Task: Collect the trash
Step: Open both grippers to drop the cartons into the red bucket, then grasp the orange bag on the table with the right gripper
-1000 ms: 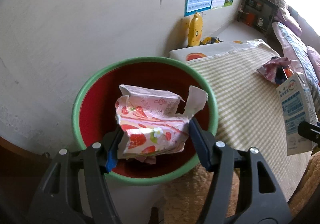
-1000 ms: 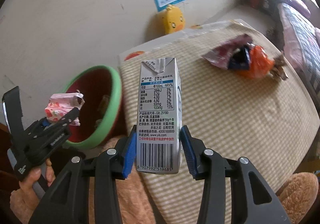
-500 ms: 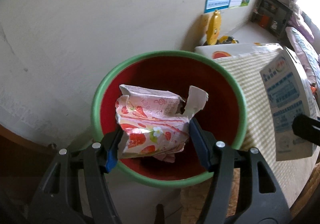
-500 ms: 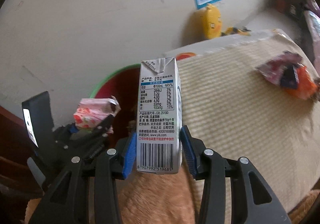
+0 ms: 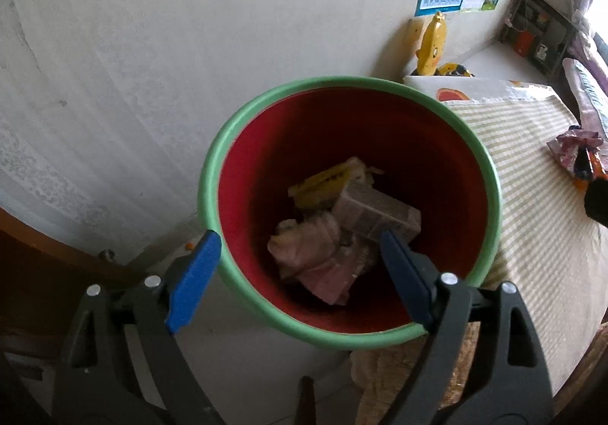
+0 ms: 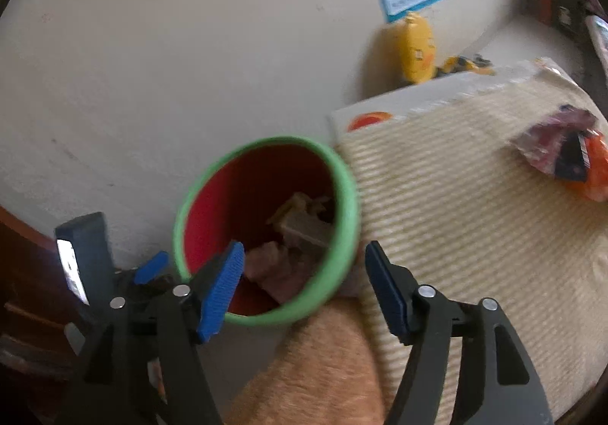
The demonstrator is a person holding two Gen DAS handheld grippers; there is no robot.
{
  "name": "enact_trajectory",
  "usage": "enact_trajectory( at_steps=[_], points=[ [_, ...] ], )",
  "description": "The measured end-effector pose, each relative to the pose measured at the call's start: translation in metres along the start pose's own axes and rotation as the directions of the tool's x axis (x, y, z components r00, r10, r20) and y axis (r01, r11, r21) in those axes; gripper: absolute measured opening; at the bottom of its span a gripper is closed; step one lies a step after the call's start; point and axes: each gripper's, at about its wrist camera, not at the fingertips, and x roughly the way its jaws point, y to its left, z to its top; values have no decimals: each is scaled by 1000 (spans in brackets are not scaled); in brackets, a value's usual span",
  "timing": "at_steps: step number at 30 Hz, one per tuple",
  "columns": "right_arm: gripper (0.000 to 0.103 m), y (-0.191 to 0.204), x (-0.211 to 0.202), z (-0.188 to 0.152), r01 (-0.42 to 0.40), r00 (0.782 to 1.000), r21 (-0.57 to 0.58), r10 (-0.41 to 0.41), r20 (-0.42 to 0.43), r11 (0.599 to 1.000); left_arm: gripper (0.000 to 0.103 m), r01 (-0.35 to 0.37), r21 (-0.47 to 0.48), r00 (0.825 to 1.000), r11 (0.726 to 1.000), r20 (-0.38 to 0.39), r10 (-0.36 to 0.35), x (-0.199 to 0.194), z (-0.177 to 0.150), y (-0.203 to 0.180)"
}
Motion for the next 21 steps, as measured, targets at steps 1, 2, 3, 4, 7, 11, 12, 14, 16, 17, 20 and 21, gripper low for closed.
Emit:
enact_trajectory(
  at_steps=[1, 2, 3, 4, 7, 11, 12, 14, 16, 17, 20, 21],
  points=[
    [64, -16, -4, -3, 28, 1000, 24, -28, 5, 999, 84, 3, 5, 1000, 1000, 2, -3, -2, -2, -1],
    [64, -28, -6, -4, 51, 999, 45, -51, 8, 998, 84, 7, 14, 1000, 1000, 5, -8, -3, -3, -5],
    [64, -44, -10, -7, 84, 996, 73, -85, 13, 994, 84, 13, 19, 1000, 1000, 7, -13, -5, -3, -6],
    [64, -57, -14, -8, 115, 993, 96, -117, 19, 989, 84, 32, 25, 999, 999, 11, -32, -7, -4, -10],
    [64, -110, -27, -11, 220, 973, 186, -228, 26, 958, 84, 74, 44, 997, 996, 23, -75, -13, -6, -20],
    [64, -187, -57, -13, 267, 950, 391, -310, 48, 881, 84, 93, 76, 995, 993, 29, -95, -18, -6, -37],
    [64, -210, -65, -12, 259, 945, 466, -321, 59, 846, 84, 97, 86, 995, 992, 27, -100, -18, -6, -44],
    [63, -239, -75, -8, 255, 937, 547, -344, 64, 797, 84, 101, 107, 994, 989, 23, -104, -19, -7, -53],
    [62, -266, -78, -1, 256, 929, 604, -366, 64, 755, 84, 109, 139, 994, 984, 16, -112, -20, -9, -65],
    [62, -277, -78, 4, 255, 928, 623, -369, 59, 740, 84, 114, 154, 993, 982, 14, -117, -21, -9, -71],
    [62, -303, -67, 12, 231, 933, 677, -357, 51, 699, 84, 123, 207, 992, 971, 13, -129, -26, -12, -89],
    [62, -312, -61, 16, 215, 938, 690, -343, 51, 691, 84, 124, 232, 991, 965, 15, -131, -28, -13, -97]
  ],
)
